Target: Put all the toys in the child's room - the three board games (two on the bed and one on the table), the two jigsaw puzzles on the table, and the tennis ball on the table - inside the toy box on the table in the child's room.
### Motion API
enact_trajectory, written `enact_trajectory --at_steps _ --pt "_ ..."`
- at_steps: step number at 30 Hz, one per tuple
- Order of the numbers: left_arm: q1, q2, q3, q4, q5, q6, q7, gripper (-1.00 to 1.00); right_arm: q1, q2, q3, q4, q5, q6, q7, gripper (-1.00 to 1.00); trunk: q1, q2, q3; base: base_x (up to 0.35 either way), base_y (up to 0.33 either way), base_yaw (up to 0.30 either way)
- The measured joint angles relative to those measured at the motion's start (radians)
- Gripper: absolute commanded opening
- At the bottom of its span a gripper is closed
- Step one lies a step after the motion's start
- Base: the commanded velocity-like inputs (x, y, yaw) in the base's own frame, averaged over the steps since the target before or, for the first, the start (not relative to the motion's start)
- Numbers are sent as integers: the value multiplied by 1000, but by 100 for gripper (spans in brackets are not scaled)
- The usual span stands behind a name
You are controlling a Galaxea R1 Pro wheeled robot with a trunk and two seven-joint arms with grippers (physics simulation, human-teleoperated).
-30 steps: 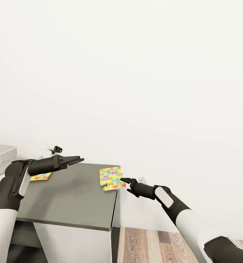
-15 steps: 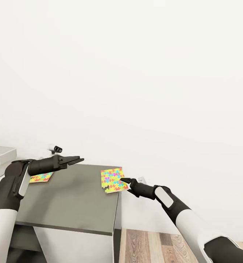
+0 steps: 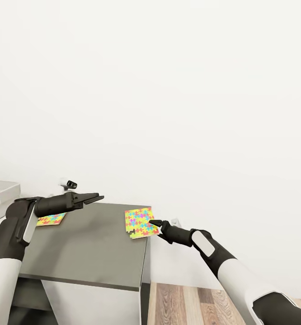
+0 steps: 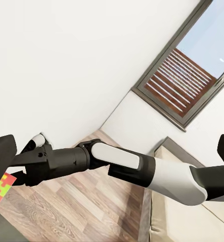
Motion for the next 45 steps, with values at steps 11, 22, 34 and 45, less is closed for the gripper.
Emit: enact_trajectory --at_steps 11,22,34,45 --pt "0 0 0 0 0 0 0 100 0 0 -1 0 -1 0 2 -100 0 0 0 0 0 0" --pt "0 0 0 0 0 0 0 100 0 0 0 0 -1 0 1 -100 0 0 0 0 0 0" --pt "0 0 0 0 0 0 0 100 0 0 0 0 -2 0 0 -100 0 0 0 0 0 0" --pt "0 0 0 1 0 0 0 100 0 -2 -1 0 -1 0 0 -100 -42 77 34 0 0 0"
